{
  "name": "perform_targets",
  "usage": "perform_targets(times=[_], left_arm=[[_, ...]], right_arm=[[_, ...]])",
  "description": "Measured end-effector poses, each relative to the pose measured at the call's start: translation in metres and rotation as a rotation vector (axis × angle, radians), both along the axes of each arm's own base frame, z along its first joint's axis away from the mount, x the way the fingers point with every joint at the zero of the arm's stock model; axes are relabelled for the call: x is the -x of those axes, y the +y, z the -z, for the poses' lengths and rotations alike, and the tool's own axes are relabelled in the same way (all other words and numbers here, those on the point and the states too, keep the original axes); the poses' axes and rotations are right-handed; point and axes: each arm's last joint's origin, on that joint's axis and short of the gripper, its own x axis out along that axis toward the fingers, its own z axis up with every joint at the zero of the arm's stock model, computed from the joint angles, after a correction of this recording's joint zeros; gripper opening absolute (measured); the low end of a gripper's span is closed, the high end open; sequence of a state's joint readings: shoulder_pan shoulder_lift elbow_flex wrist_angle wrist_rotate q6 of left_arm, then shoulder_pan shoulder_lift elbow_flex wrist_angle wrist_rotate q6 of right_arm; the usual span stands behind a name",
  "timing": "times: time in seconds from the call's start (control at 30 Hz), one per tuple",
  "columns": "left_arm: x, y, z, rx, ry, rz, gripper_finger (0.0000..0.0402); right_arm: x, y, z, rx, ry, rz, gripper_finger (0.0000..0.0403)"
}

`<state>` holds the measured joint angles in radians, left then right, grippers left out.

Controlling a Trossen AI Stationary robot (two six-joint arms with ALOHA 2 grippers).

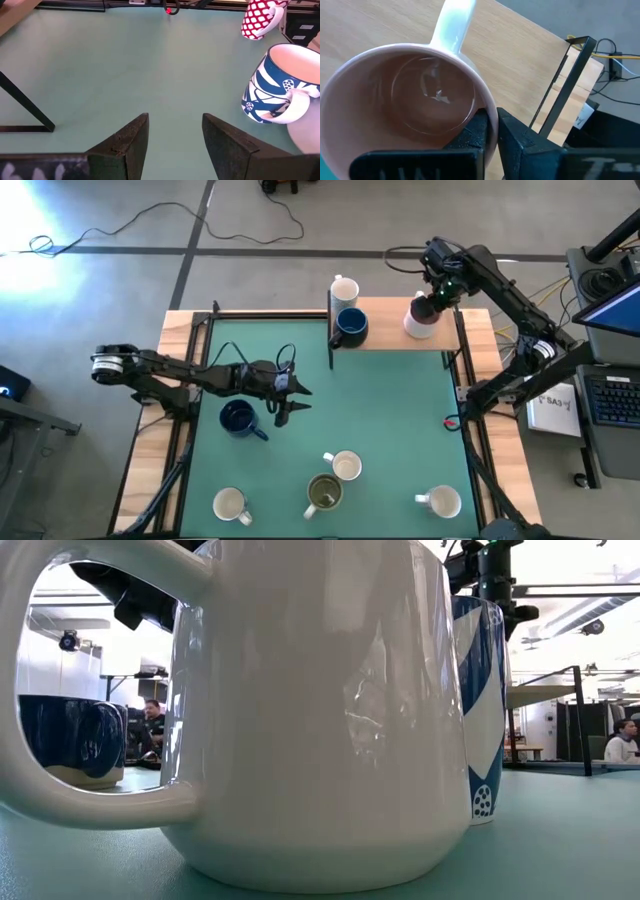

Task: Place coffee mugs
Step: Put the top white mug on the shelf

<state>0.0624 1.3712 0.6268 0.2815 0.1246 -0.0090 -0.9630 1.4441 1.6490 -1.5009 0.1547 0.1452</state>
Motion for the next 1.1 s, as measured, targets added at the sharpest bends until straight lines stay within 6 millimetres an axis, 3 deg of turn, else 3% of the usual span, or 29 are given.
perform_targets(times=[0.27, 0.4, 0.6, 0.87, 1.1], left_arm=[[0.0, 0.0, 0.001, 0.0, 0.003, 0.0, 0.0168], [0.0, 0.0, 0.001, 0.0, 0.003, 0.0, 0.0168], [0.0, 0.0, 0.0, 0.006, -0.001, -0.004, 0.0168], [0.0, 0.0, 0.0, 0.006, -0.006, -0.005, 0.0168], [0.0, 0.0, 0.0, 0.009, -0.008, 0.001, 0.0168]], right_arm=[[0.0, -0.001, -0.001, 0.018, 0.008, -0.016, 0.0089], [0.001, 0.001, -0.016, 0.065, -0.025, -0.03, 0.0106], [-0.009, 0.019, -0.037, 0.115, -0.119, -0.067, 0.01], [-0.043, 0.048, -0.034, 0.039, -0.186, -0.214, 0.0091], [-0.049, 0.048, -0.031, 0.099, -0.099, -0.221, 0.0093]])
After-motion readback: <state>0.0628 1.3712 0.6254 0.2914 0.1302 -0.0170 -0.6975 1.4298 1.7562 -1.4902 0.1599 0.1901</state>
